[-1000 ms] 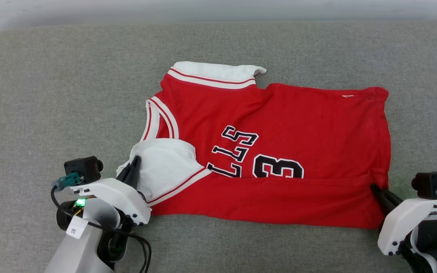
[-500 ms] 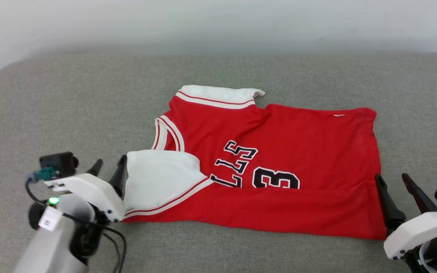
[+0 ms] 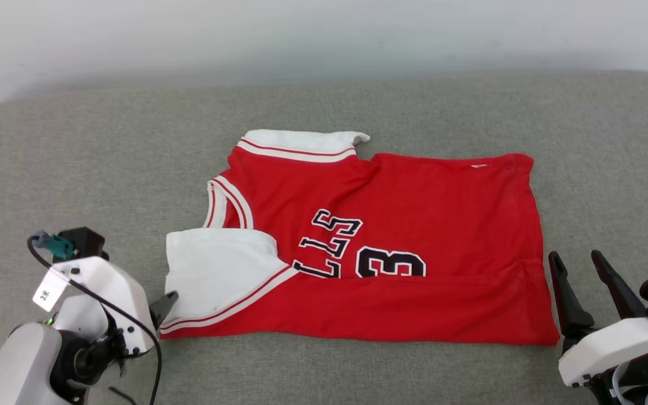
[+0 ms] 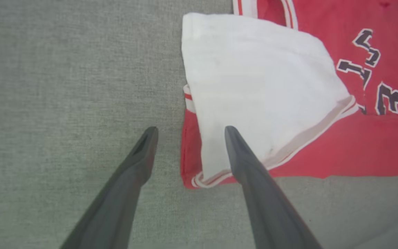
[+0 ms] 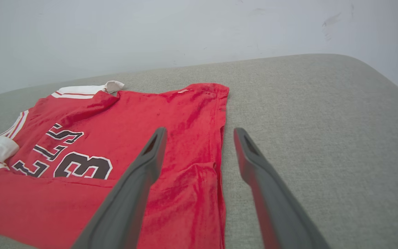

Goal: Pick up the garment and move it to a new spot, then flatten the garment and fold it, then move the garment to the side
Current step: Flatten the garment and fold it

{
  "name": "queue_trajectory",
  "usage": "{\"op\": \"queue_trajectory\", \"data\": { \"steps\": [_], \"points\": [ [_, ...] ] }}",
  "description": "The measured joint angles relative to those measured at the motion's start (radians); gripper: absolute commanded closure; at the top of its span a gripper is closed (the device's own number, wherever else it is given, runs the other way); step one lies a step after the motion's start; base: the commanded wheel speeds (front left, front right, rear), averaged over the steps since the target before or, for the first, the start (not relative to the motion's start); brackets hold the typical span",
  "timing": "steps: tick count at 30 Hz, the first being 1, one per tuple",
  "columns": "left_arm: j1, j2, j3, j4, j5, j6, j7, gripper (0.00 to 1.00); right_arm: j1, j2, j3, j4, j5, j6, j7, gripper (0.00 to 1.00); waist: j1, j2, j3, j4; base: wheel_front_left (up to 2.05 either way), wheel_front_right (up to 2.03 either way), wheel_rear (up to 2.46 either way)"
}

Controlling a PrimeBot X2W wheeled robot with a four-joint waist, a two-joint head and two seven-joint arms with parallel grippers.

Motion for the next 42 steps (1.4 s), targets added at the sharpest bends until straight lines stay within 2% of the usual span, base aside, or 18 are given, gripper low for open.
{"op": "queue_trajectory", "data": {
  "steps": [4,9,10,11,12,16,24,29,33,36,42],
  "points": [
    [0.021,0.017,-0.008,-0.005,-0.011,0.038,0.075,0.0,-0.014,0.005,0.006,-0.011,-0.015,0.0,0.0,0.0,0.0,0.0,0.032,-0.019,0.0,0.0,0.0],
    [0.02,0.016,-0.016,0.015,-0.035,0.045,0.124,0.0,-0.031,0.005,0.009,-0.019,-0.028,0.0,-0.003,0.0,0.0001,0.0,0.072,-0.044,0.0,0.0,0.0],
    [0.018,0.016,-0.017,0.021,-0.042,0.044,0.135,0.24,-0.036,0.005,0.009,-0.021,-0.03,0.0,-0.006,0.0,0.0,0.0001,0.078,-0.048,0.0,0.0,0.0],
    [0.014,0.017,-0.018,0.025,-0.045,0.042,0.141,0.59,-0.039,0.004,0.008,-0.024,-0.031,0.0,-0.006,0.0,0.0,0.0,0.083,-0.051,0.0,0.0,0.0],
    [0.012,0.016,-0.019,0.027,-0.046,0.04,0.145,1.0,-0.039,0.003,0.005,-0.025,-0.039,0.0,-0.006,0.0,0.0,0.0,0.087,-0.054,0.0,0.0,0.0],
    [0.006,0.011,-0.024,0.033,-0.055,0.021,0.146,1.0,-0.04,-0.004,-0.005,-0.035,-0.063,0.0,-0.004,0.0,0.0,0.0,0.094,-0.058,0.0,0.0,0.0],
    [0.005,-0.006,-0.041,0.003,-0.018,-0.01,0.06,1.0,-0.037,-0.016,-0.027,-0.05,-0.07,0.0,0.052,0.0,0.0001,-0.0001,0.068,-0.044,0.0,0.0,0.0],
    [0.002,0.009,-0.034,-0.057,0.011,-0.005,0.016,1.0,-0.012,-0.037,-0.032,-0.017,-0.007,0.0,0.245,0.0,0.0001,0.0,0.054,-0.031,0.0,0.0,0.0],
    [0.003,0.019,-0.031,-0.119,0.028,0.006,0.003,1.0,0.005,-0.073,-0.03,-0.004,0.041,0.0,0.435,0.0,0.0001,0.0,0.056,-0.021,0.0,0.0,0.0],
    [0.003,0.024,-0.03,-0.156,0.037,0.015,-0.002,1.0,0.001,-0.101,-0.006,-0.011,0.067,0.0,0.534,0.0,0.0002,0.0,0.07,-0.015,0.0,0.0,0.0],
    [0.001,0.024,-0.039,-0.193,0.046,0.02,-0.003,1.0,-0.055,-0.134,0.045,0.01,0.103,0.0,0.599,0.0,0.0002,0.0,0.106,-0.001,0.0,0.0,0.0]
  ]
}}
